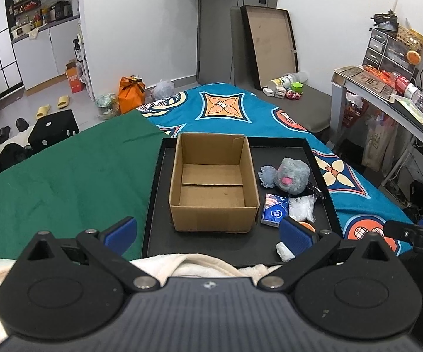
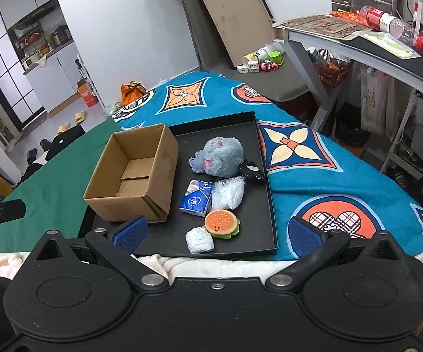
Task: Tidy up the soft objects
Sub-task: 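Reach the right gripper to the grey plush mouse and grasp it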
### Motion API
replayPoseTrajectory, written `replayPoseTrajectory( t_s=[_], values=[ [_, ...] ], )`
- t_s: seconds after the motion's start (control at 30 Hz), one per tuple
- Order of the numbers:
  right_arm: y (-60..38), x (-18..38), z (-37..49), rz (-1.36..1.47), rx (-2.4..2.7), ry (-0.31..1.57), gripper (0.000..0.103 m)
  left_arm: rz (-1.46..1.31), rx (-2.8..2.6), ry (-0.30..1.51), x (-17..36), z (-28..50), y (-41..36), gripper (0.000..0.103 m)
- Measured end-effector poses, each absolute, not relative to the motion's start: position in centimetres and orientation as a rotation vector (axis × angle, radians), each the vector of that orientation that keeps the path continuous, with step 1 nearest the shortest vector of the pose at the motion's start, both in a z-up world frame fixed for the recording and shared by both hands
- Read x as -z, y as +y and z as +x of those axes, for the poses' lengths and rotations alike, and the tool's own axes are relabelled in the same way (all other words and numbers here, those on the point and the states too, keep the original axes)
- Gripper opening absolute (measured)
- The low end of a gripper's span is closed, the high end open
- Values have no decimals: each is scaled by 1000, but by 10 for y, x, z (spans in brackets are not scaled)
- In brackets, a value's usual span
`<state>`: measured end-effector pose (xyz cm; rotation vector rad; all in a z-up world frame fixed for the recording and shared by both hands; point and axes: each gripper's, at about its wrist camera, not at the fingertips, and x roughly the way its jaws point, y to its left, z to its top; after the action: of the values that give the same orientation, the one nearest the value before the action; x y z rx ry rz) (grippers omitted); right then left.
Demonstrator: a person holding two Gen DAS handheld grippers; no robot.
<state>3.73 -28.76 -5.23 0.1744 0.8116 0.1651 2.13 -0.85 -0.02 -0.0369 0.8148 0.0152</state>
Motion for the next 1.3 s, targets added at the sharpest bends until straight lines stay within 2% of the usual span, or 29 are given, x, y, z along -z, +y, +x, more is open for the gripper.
replayPoseTrajectory(
  t_s=[0.97,1.03,1.3],
  values=[
    [-330,96,112,345,-182,806,101,-100,-169,866,34,122,-10,98],
    [-332,99,118,352,-190,810,101,-88,-187,874,37,132,-11,96],
    [-331,114,149,377,-231,834,101,-140,-294,948,62,161,5,68]
  ],
)
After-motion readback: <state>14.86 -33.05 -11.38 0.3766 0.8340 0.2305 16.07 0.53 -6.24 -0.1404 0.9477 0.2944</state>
